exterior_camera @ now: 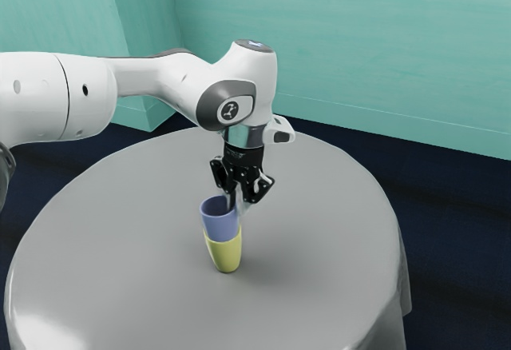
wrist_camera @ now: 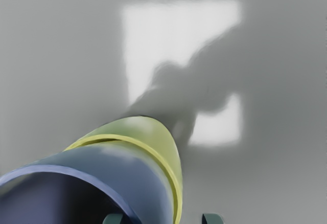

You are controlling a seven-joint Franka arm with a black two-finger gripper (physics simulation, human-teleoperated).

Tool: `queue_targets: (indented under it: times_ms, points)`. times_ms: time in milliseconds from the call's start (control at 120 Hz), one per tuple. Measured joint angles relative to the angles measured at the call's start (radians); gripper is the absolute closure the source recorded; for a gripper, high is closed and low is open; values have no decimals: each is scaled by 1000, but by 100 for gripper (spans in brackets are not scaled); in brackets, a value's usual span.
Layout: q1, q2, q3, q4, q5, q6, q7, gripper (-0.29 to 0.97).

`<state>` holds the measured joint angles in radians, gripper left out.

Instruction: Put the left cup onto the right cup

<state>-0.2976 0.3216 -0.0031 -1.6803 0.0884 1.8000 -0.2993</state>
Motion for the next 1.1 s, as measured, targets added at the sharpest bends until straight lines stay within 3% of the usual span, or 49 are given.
queue_targets:
  times_ms: [517, 1100]
  points:
    - [-3, -16, -3, 0, -3, -6, 1, 10]
    - [7, -195, -8, -1, -3, -91, 14, 1]
